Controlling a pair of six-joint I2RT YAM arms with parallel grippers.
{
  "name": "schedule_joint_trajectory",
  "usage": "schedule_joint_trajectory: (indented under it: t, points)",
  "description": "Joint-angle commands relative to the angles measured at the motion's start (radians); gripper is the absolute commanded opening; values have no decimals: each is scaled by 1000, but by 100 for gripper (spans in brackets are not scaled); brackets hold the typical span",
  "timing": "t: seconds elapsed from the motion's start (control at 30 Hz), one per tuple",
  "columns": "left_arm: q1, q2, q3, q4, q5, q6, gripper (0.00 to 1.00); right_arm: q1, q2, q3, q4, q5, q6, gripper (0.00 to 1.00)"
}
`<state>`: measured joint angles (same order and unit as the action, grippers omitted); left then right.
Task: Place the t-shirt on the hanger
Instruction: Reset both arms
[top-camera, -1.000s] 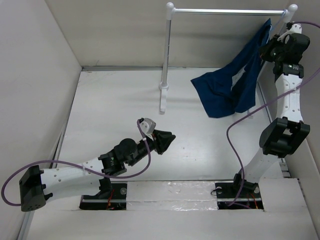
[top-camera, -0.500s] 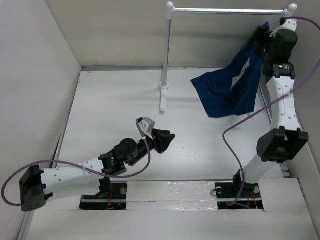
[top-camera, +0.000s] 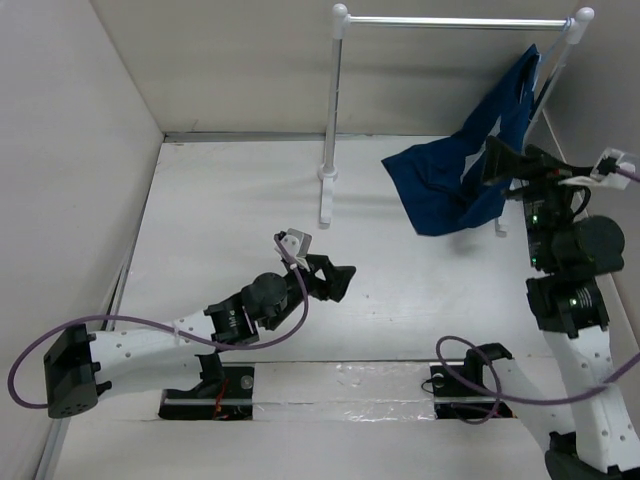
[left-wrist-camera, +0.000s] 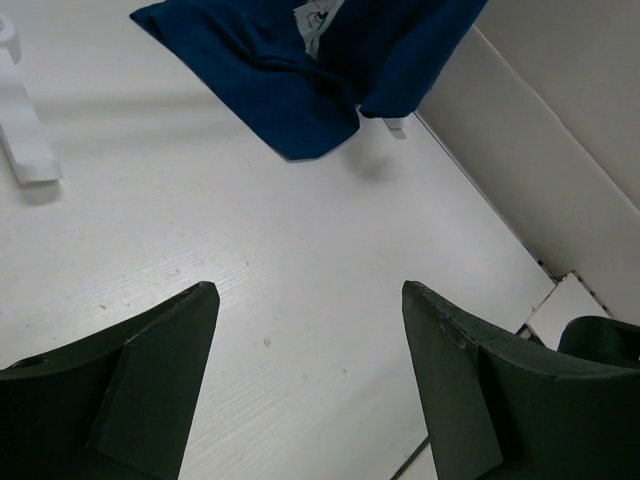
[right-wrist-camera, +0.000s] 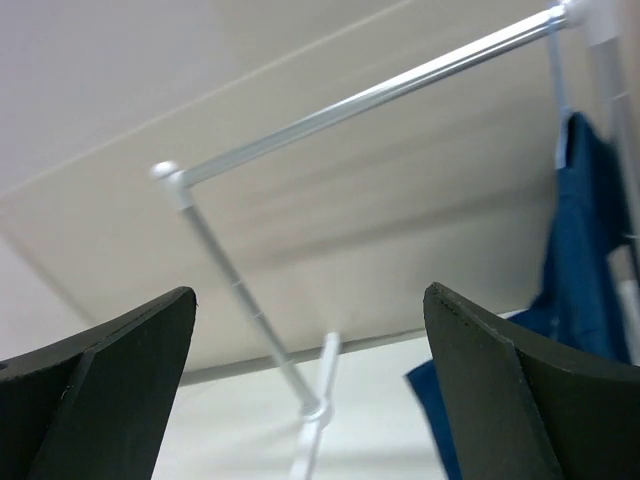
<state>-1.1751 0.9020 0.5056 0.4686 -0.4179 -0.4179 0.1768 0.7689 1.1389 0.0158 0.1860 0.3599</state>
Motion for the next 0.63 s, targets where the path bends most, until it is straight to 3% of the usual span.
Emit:
schedule_joint_trajectory:
  t: [0.0,0.23,0.4,0.53,0.6]
  points:
    - [5,11,92,2,18,-47,71,75,-98,-53,23,-71,21,100]
    - [5,-84,180,-44,-15,-61,71,133,-376,18,-109,-63,-9,100]
    - [5,-215,177,-2,14,-35,65,133,-548,4,-76,-39,-4,100]
    - [5,-232,221,-77,-4,-39,65,124,-562,-18,-91,-7,-4,100]
    - [5,-248,237,-96,-2,-45,70,124,-543,-13,-111,-17,-7,100]
